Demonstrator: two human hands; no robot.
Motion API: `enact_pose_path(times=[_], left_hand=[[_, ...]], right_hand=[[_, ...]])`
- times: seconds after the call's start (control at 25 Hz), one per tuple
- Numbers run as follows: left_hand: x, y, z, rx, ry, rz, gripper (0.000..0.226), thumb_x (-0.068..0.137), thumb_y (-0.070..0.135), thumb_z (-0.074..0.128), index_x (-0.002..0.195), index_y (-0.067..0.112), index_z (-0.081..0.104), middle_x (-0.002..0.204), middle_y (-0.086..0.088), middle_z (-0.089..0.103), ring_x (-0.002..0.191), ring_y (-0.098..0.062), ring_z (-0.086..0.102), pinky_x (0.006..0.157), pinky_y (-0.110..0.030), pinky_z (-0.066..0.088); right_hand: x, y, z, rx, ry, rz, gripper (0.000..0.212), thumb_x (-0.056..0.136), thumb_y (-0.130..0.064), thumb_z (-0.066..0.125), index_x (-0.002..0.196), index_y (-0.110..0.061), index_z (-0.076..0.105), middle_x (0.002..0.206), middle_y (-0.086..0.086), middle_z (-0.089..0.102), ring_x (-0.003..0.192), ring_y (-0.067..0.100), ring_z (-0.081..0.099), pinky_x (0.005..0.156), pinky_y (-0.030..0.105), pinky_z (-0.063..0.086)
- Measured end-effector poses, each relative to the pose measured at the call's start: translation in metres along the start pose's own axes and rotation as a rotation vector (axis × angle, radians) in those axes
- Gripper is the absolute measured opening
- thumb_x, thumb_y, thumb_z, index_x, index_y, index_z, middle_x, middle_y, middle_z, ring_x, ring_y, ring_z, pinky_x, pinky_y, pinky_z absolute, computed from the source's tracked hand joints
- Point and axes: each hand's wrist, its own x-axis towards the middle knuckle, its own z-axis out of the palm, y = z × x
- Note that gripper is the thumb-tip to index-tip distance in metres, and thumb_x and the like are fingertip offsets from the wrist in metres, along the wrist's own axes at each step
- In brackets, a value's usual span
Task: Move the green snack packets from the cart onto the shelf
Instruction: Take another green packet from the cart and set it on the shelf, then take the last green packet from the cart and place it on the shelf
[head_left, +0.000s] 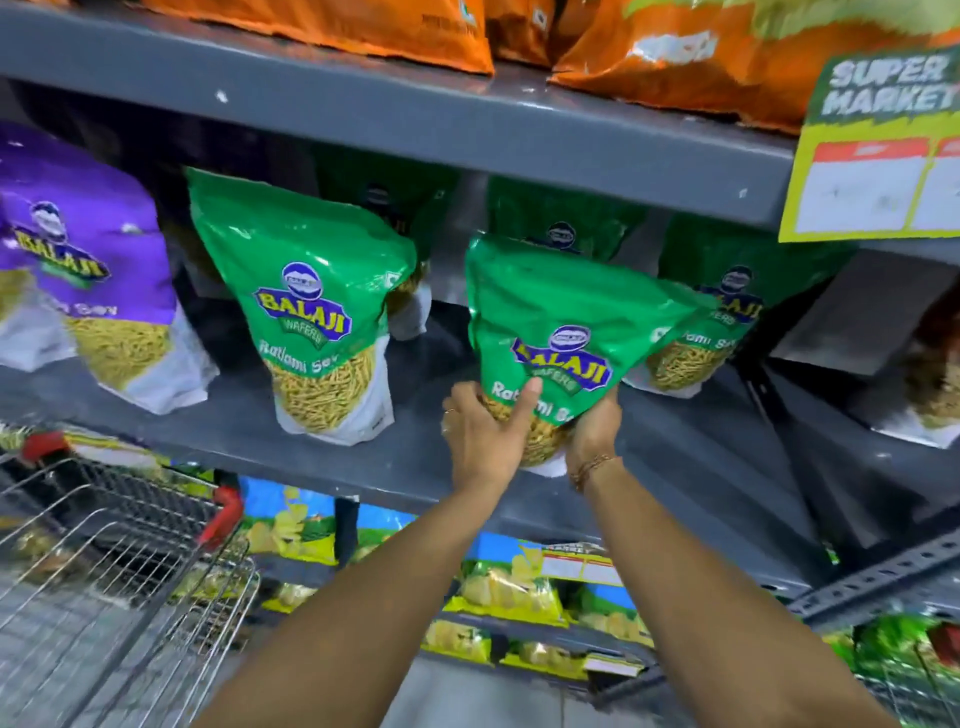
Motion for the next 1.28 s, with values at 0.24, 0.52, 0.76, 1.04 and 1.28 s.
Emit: enact_pose_path(times=[0.24, 0.52, 0.76, 1.04, 1.28], left_hand=[[-0.005, -0.043, -0.091, -0.033, 0.093, 0.184, 0.04, 0.08, 0.057, 0.039, 0.076, 0.018, 0.044, 0.061, 0.003, 0.046, 0.067, -0.028, 0.052, 0.065, -0.041, 0.045], [-0.009, -0.244, -0.359, 0.11, 0.767, -0.439, 0.033, 0.094, 0.028, 0.037, 0.085, -0.001, 0.051, 0.08, -0.026, 0.06, 0.076, -0.036, 0.054, 0.067, -0.039, 0.035], [-0.092, -0.438, -0.457, -0.405, 0.619, -1.347, 0.044, 0.088, 0.044, 0.043, 0.098, 0.003, 0.056, 0.103, -0.011, 0.065, 0.095, -0.026, 0.065, 0.078, -0.033, 0.056], [-0.104, -0.488, -0.433, -0.567, 0.599, -1.411, 0.032, 0.09, 0.027, 0.052, 0.109, 0.002, 0.056, 0.068, -0.008, 0.071, 0.064, -0.019, 0.067, 0.057, -0.024, 0.052], [-0.059, -0.381, -0.44, -0.233, 0.789, -0.974, 0.04, 0.082, 0.035, 0.062, 0.106, 0.003, 0.055, 0.103, -0.019, 0.067, 0.087, -0.028, 0.062, 0.072, -0.033, 0.046]], right_hand=[[-0.096, 0.089, 0.019, -0.267, 0.448, -0.186, 0.029, 0.098, -0.023, 0.033, 0.093, -0.001, 0.051, 0.095, 0.018, 0.053, 0.088, 0.028, 0.048, 0.088, 0.04, 0.039], [-0.289, 0.261, 0.188, -0.728, -0.867, -0.013, 0.025, 0.093, -0.024, 0.044, 0.076, -0.011, 0.056, 0.068, 0.006, 0.054, 0.067, 0.013, 0.05, 0.067, 0.031, 0.041], [-0.379, 0.485, 0.232, -1.53, -1.418, 0.154, 0.033, 0.085, -0.021, 0.052, 0.108, 0.002, 0.057, 0.117, 0.029, 0.06, 0.111, 0.04, 0.056, 0.094, 0.045, 0.046], [-0.381, 0.533, 0.198, -1.874, -1.267, 0.232, 0.035, 0.089, -0.007, 0.042, 0.122, 0.003, 0.042, 0.128, 0.028, 0.053, 0.121, 0.041, 0.05, 0.097, 0.043, 0.044], [-0.372, 0.423, 0.235, -1.461, -1.051, 0.074, 0.032, 0.088, -0.002, 0.041, 0.119, 0.002, 0.043, 0.12, 0.028, 0.058, 0.112, 0.042, 0.055, 0.085, 0.04, 0.046]])
